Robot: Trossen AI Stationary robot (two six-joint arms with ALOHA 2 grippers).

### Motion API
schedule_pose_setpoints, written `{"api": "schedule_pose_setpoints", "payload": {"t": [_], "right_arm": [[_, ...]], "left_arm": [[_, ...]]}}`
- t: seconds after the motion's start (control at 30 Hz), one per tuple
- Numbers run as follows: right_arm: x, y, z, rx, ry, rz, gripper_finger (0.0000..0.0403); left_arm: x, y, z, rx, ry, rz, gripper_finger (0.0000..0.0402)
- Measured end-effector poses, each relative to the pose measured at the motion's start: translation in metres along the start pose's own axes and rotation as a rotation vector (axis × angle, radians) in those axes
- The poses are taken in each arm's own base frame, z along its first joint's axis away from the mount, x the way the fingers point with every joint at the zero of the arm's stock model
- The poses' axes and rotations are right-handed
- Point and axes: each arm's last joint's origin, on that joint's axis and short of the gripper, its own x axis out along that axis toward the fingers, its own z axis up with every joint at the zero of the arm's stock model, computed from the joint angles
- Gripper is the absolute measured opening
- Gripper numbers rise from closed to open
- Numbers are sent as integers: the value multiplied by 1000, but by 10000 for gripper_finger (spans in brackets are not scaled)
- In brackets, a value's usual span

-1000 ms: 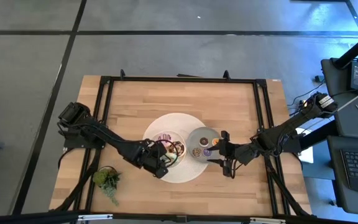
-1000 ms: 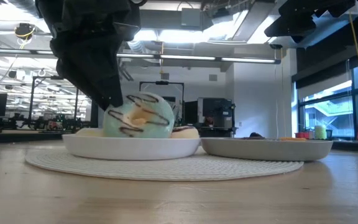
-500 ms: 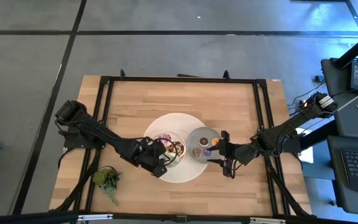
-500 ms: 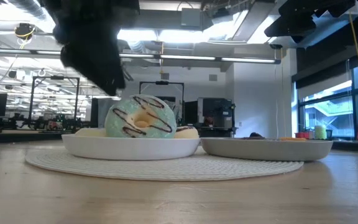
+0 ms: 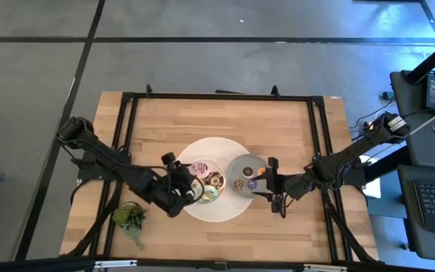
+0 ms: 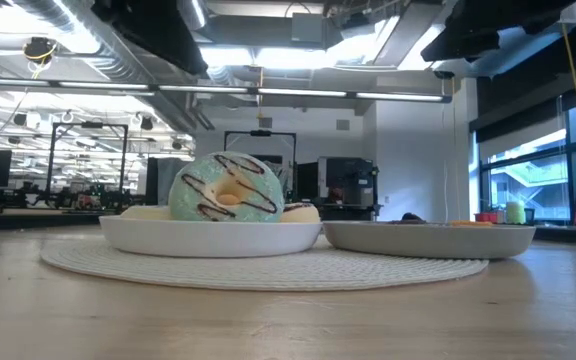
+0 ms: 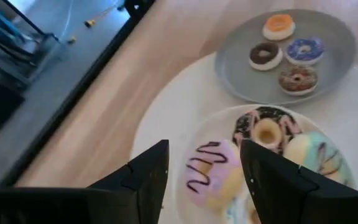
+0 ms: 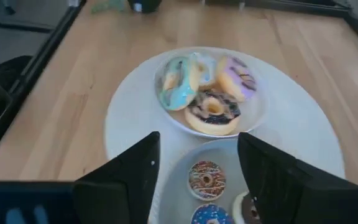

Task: Pick & Place donuts
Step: Return to Home Position

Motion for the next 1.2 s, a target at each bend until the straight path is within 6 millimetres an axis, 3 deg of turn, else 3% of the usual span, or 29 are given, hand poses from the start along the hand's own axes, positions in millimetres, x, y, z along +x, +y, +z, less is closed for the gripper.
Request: {"api": "schedule_pose_setpoints", "payload": {"t": [0.17, 0.3, 0.43, 0.6, 0.8, 1.0, 1.2], "right_arm": [[7, -23, -1, 61, 74, 10, 216], [4, -36, -5, 86, 76, 69, 216], [-6, -42, -12, 110, -10, 46, 216], [-20, -48, -24, 194, -87, 56, 216], [-34, -56, -48, 248, -118, 39, 216], [-45, -65, -74, 291, -174, -5, 216], [-60, -72, -89, 314, -268, 0, 216]], "left_arm": [[3, 4, -3, 28, 7, 58, 192], [0, 7, -7, -16, 9, 3, 195], [-1, 6, -14, -122, -78, -198, 195], [17, 10, -10, -123, -292, -627, 191], [27, 65, -24, -205, -334, -646, 194], [7, 107, -55, -221, -481, -675, 194], [-7, 132, -79, -286, -576, -640, 192]]}}
